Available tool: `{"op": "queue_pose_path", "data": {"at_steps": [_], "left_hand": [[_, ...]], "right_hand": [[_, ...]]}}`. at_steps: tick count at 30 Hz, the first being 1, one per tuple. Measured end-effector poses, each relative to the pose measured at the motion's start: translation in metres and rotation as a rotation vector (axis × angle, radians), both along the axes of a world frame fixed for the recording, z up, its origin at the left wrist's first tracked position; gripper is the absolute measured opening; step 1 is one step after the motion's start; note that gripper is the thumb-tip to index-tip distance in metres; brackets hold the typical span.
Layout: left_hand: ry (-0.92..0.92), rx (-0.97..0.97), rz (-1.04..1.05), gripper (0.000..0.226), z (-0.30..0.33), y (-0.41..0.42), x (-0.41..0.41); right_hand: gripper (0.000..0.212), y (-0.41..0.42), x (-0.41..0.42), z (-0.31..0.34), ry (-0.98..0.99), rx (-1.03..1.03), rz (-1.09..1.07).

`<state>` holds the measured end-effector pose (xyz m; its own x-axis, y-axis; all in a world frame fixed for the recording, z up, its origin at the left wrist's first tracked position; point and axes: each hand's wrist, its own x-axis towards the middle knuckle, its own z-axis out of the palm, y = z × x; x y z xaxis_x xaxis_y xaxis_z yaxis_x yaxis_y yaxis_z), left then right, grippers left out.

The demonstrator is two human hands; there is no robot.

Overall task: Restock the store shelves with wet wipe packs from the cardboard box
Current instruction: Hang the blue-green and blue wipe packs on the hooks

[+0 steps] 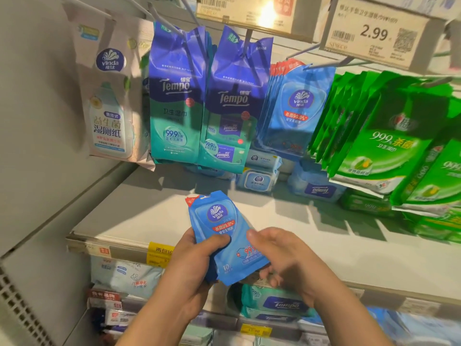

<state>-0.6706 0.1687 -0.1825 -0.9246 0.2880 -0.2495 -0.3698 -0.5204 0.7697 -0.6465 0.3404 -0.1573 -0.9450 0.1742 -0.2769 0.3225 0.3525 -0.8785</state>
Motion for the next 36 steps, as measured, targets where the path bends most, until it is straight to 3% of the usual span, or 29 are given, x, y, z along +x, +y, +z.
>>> {"op": "queue_pose_path", "data": {"at_steps": [4,8,11,13,16,23,28,36], "left_hand": [[0.040,-0.045,-0.001,0.035,-0.001,0.005,0.003],[0.043,-0.045,-0.012,0.039,-0.001,0.008,0.004],[0.005,-0.016,0.004,0.034,0.000,0.009,0.004],[-0.017,0.015,0.012,0.033,0.002,0.008,0.003],[-0.026,0.069,0.012,0.031,0.008,0.005,0.002],[-0.028,0.114,-0.024,0.052,0.012,0.002,0.001],[-0.052,0.090,-0.016,0.033,0.013,0.002,0.004],[-0.076,0.057,0.008,0.030,0.010,0.001,-0.001]], "right_hand": [[0.069,0.002,0.010,-0.002,-0.016,0.073,0.110],[0.040,0.006,0.011,-0.004,0.057,0.033,0.068],[0.026,0.011,0.013,-0.007,0.110,-0.164,-0.020],[0.023,0.015,0.017,-0.006,0.193,-0.186,-0.079],[0.022,0.022,0.024,-0.001,0.390,-0.020,-0.155],[0.013,0.019,0.037,0.020,0.707,-0.145,-0.290],[0.023,0.014,0.039,0.050,0.840,-0.270,-0.368],[0.021,0.003,0.032,0.083,1.020,-0.244,-0.371]]}}
